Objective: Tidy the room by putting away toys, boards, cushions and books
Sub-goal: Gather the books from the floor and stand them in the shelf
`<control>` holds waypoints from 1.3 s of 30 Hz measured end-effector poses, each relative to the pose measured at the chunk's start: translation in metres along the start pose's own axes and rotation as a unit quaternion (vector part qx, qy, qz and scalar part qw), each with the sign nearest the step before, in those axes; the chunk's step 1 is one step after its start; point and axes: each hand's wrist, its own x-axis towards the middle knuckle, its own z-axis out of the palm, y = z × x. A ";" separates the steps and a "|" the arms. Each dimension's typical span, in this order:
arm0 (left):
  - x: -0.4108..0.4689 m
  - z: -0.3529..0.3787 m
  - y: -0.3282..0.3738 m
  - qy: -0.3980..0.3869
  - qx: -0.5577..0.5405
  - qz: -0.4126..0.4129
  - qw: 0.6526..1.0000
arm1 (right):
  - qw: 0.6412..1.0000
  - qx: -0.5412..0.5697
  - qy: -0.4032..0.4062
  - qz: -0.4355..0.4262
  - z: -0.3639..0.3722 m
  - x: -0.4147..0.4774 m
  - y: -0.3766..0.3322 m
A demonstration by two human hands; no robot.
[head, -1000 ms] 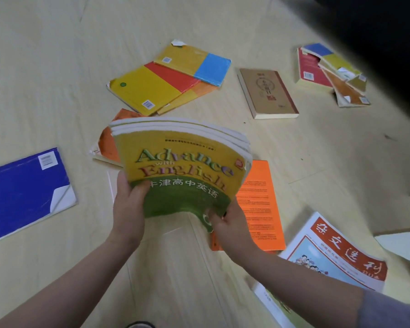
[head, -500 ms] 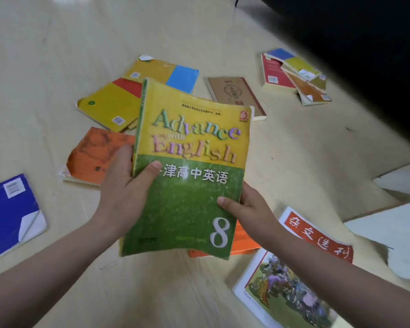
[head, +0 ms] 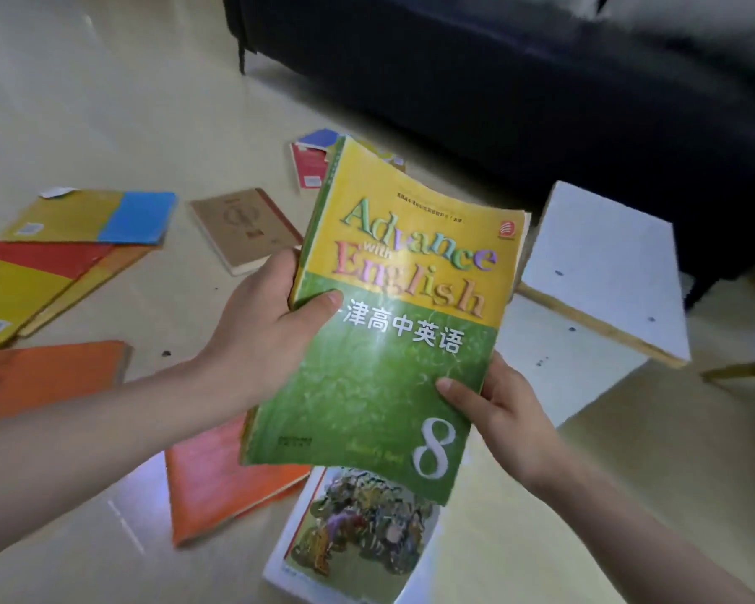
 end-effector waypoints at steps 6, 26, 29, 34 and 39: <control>0.034 0.083 0.080 -0.020 -0.036 0.042 0.998 | 0.995 -0.032 0.093 -0.019 -0.109 -0.014 -0.010; 0.066 0.264 0.226 -0.112 -0.150 0.034 0.982 | 0.937 -0.095 0.332 0.051 -0.294 -0.071 -0.013; 0.057 0.285 0.231 -0.134 -0.162 0.049 0.976 | 0.920 -0.077 0.378 0.066 -0.301 -0.082 0.000; 0.043 0.327 0.245 -0.169 -0.161 0.068 0.970 | 0.875 -0.102 0.456 0.129 -0.319 -0.101 0.017; 0.040 0.371 0.255 -0.208 -0.113 0.079 0.968 | 0.821 -0.093 0.539 0.163 -0.336 -0.097 0.052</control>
